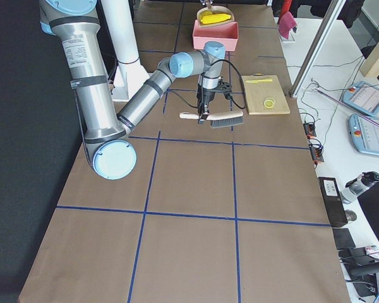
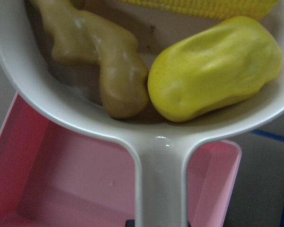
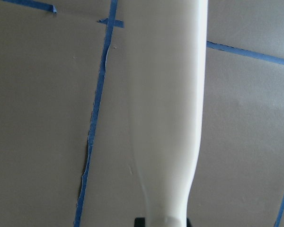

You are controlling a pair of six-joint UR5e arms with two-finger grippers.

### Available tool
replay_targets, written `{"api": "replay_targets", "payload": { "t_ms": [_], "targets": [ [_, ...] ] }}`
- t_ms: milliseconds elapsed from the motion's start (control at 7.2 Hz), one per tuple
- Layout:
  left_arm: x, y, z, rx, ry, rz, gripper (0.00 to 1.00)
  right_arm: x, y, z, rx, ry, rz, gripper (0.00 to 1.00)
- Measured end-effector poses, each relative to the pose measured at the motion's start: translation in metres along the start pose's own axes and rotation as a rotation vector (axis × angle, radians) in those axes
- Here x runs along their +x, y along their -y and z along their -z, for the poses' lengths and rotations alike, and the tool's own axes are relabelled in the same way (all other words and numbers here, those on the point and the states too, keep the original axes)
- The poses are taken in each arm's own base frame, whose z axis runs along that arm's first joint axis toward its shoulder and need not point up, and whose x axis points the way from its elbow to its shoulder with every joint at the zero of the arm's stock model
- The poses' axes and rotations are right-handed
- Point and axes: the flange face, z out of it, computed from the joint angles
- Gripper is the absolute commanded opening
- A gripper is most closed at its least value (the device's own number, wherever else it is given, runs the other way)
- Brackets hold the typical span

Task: Sweep and dump trash into bin
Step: 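Tilt the dustpan with the left gripper to dump the vegetables into the bin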

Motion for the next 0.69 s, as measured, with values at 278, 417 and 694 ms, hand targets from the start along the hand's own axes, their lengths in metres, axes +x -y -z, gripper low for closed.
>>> {"api": "replay_targets", "payload": {
  "t_ms": [278, 417, 694],
  "targets": [
    [-0.026, -0.071, 0.010, -0.007, 0.019, 0.038, 0.00, 0.008, 0.000, -0.001, -0.003, -0.005, 0.006, 0.00],
    [-0.039, -0.107, 0.006, -0.022, 0.020, 0.052, 0.00, 0.014, -0.001, -0.005, -0.010, -0.010, 0.013, 0.00],
    [-0.050, -0.145, -0.002, -0.047, 0.018, 0.057, 0.00, 0.030, -0.007, -0.016, -0.036, -0.015, 0.016, 0.00]
  ]
}}
